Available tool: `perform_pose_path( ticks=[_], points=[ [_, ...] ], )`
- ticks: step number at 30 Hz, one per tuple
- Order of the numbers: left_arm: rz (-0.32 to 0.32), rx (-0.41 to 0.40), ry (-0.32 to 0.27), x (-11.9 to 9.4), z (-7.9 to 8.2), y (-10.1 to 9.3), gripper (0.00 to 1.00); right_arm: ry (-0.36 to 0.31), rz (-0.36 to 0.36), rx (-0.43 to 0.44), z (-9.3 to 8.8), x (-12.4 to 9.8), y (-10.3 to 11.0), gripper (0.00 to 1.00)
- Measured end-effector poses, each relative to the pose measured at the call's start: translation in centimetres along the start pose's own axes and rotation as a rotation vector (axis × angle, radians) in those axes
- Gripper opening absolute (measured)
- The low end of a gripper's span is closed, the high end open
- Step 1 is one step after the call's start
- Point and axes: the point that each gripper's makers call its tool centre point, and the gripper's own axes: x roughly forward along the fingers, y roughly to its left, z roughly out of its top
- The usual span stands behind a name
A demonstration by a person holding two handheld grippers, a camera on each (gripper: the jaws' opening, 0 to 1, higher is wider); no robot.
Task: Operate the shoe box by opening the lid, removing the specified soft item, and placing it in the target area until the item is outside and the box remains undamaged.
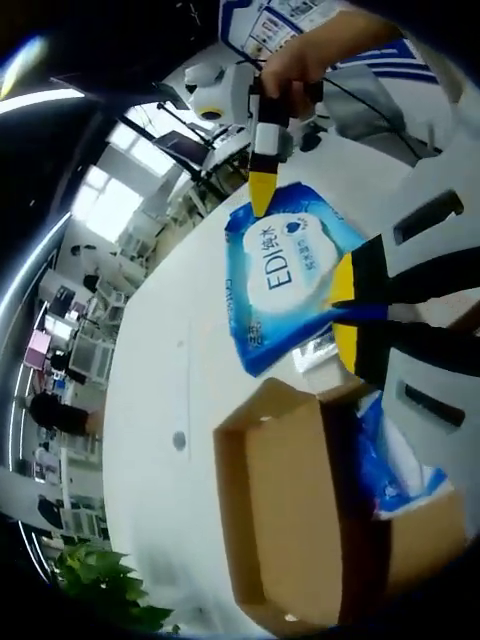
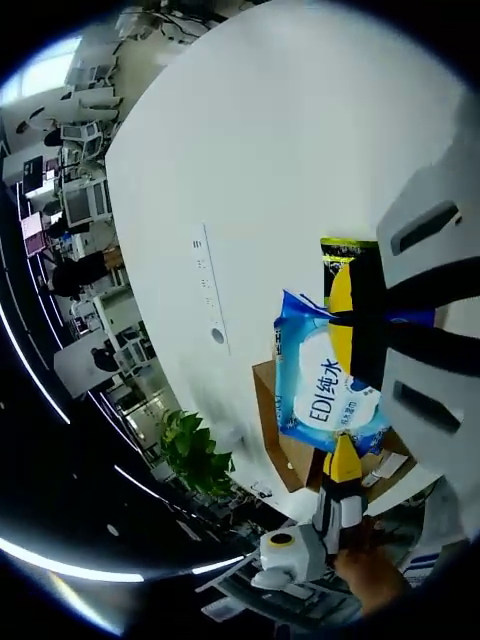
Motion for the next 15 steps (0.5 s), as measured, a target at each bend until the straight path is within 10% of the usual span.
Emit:
perform_pose_path(
  ticks=[15],
  points=[
    [0.016, 0.049, 0.107, 2.7, -2.1, 0.8, 0.0, 0.071, -0.027, 0.036, -2.9, 2.4, -2.6, 0.0]
  ],
)
